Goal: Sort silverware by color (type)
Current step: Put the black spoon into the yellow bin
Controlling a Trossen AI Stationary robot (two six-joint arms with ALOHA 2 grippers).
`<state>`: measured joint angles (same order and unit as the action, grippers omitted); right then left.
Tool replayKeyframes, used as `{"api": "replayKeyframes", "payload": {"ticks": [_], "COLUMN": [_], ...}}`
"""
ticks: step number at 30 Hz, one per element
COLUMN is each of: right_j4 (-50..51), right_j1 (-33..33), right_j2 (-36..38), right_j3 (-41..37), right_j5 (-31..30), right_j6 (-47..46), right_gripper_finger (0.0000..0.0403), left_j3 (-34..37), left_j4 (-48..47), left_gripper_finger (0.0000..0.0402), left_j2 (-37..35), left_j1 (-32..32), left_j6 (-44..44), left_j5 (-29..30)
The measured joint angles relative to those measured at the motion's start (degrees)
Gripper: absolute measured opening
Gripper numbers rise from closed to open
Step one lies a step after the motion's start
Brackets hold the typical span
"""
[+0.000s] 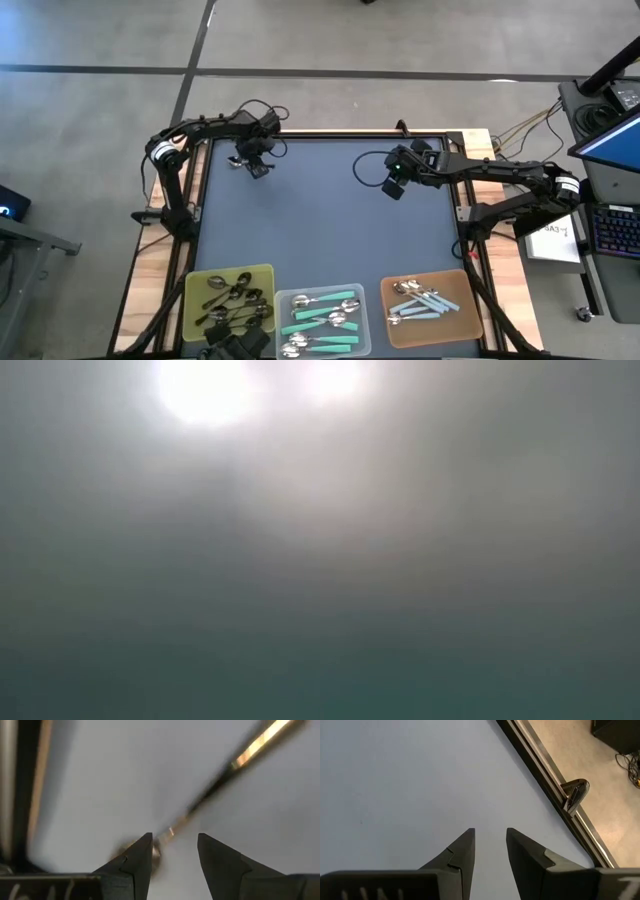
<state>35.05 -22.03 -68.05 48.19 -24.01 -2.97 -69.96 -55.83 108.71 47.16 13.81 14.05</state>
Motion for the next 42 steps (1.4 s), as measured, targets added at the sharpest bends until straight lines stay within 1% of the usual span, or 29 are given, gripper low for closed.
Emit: {"api": "replayKeyframes", "payload": {"ticks": [4,6,8,12,20,24,28,35,42], "right_j4": [0.00,0.00,0.00,0.00,-0.02,-0.02,-0.02,-0.02,-0.02], "right_j1": [0.01,0.01,-0.01,0.01,0.01,0.01,0.01,0.01,0.01], "right_j2": [0.00,0.00,0.00,0.00,0.00,0.00,0.00,0.00,0.00], "right_j3": [-0.01,-0.01,-0.01,0.01,0.00,0.00,0.00,0.01,0.00], "right_j5": [0.00,0.00,0.00,0.00,0.00,0.00,0.00,0.00,0.00], "right_j6": [-0.01,-0.01,-0.01,-0.01,-0.01,-0.01,-0.01,0.00,-0.01], "right_gripper_finger": [0.0102,0.0102,0.0102,0.0102,0.0102,0.0102,0.0102,0.0102,0.0102], "left_j3": [-0.33,-0.46,-0.80,-1.80,-3.53,-3.53,-3.44,-3.44,-3.40], "left_j4": [3.30,3.46,2.91,1.17,-7.91,-8.59,-11.34,-12.54,-13.85], "left_gripper_finger": [0.0139,0.0139,0.0139,0.0134,0.0111,0.0103,0.0098,0.0098,0.0097], "left_j2": [0.56,1.71,2.59,3.64,5.43,5.57,5.66,5.57,3.92], "left_j1": [0.02,0.14,0.14,-0.63,-0.61,-0.94,-2.01,-3.12,-4.15], "left_j6": [2.13,2.92,3.32,3.49,6.60,6.45,5.87,4.99,3.76], "left_j5": [-0.24,-3.03,-3.94,-2.19,-4.15,-4.40,-4.51,-4.58,-4.84]}}
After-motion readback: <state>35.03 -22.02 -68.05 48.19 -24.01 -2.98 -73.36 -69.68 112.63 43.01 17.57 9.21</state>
